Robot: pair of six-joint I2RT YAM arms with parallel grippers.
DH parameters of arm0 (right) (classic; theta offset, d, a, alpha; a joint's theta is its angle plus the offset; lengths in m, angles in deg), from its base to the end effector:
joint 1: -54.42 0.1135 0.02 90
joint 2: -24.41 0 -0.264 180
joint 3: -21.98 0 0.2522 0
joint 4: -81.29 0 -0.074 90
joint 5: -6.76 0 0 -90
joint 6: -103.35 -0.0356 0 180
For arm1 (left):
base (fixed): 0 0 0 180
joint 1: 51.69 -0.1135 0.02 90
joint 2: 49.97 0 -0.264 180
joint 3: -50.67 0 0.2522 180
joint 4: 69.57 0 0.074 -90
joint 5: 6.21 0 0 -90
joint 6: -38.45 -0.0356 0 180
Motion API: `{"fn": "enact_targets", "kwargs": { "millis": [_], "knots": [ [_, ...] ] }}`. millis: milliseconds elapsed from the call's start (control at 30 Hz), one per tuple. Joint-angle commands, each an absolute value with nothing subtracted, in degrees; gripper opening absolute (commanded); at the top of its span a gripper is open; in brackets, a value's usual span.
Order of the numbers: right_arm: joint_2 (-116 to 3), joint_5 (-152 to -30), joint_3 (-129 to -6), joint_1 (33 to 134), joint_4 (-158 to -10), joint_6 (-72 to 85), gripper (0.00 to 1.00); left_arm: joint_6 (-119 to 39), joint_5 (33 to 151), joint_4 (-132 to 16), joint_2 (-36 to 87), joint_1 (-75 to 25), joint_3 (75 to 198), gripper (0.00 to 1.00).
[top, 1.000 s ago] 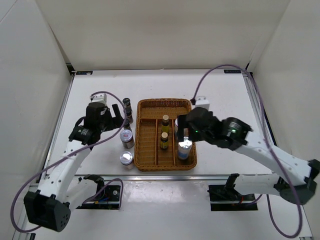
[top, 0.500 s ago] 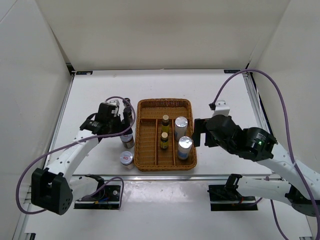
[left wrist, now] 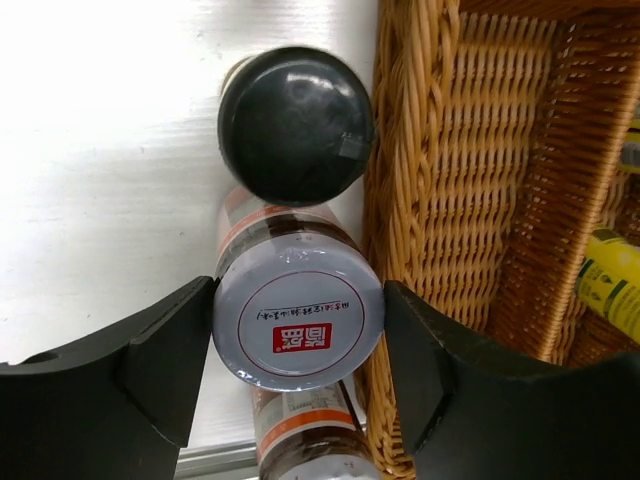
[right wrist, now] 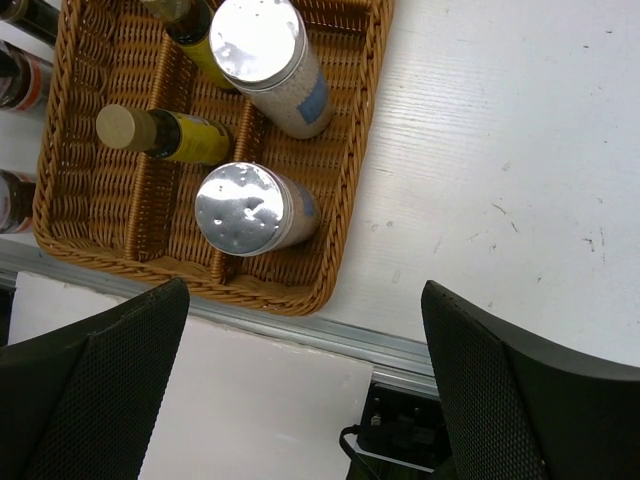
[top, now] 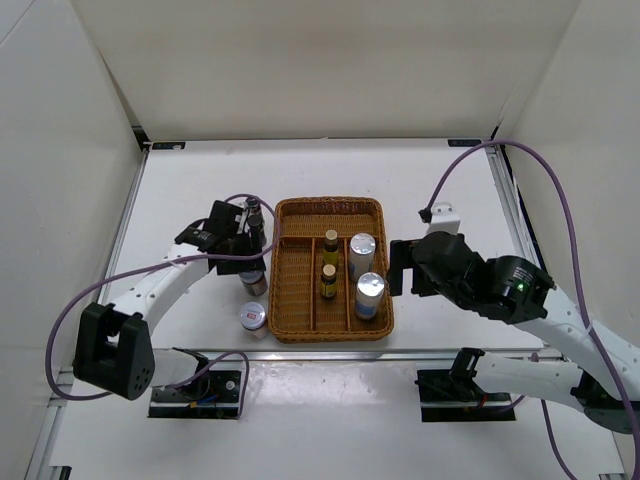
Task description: Organize the condiment bottles
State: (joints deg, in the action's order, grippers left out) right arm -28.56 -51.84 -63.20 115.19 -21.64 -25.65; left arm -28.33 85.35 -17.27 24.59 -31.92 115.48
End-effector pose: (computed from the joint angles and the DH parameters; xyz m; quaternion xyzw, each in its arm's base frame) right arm 0.0886 0.1204 0.3851 -0.0659 0.8926 0.1216 0.4292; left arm 0.2346 -0.0854 0.2285 -0.0259 0.9700 -0.1008 0.2198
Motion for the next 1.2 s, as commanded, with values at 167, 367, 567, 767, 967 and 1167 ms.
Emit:
{"fn": "enact_targets", "kwargs": {
  "millis": [167, 367, 567, 767, 967, 1167],
  "knots": [
    [-25.08, -48.79, -63.59, 115.33, -18.86, -26.81, 1.0, -27.82, 79.4, -7.32, 18.5, -28.14, 129.44, 0.59],
    [-24.02, -48.17, -63.07, 115.33, -17.72, -27.43, 1.0, -26.34, 81.06, -4.31, 17.88, -24.45, 139.56, 0.52],
    [-24.02, -47.64, -62.45, 115.33, -17.19, -27.96, 1.0, -25.1, 79.58, -5.36, 24.81, -17.68, 143.18, 0.5],
    [-23.49, -48.17, -62.45, 115.33, -15.87, -29.01, 1.0, -23.43, 76.76, -9.56, 30.53, -13.37, 141.44, 0.49],
    [-20.94, -48.7, -62.98, 115.33, -14.2, -29.53, 1.0, -22.81, 74.12, -13.54, 33.52, -12.84, 137.91, 0.49],
    [-19.8, -48.7, -62.98, 115.33, -12.62, -30.06, 1.0, -21.5, 73.07, -18.62, 37.2, -12.84, 134.84, 0.5]
  ]
}}
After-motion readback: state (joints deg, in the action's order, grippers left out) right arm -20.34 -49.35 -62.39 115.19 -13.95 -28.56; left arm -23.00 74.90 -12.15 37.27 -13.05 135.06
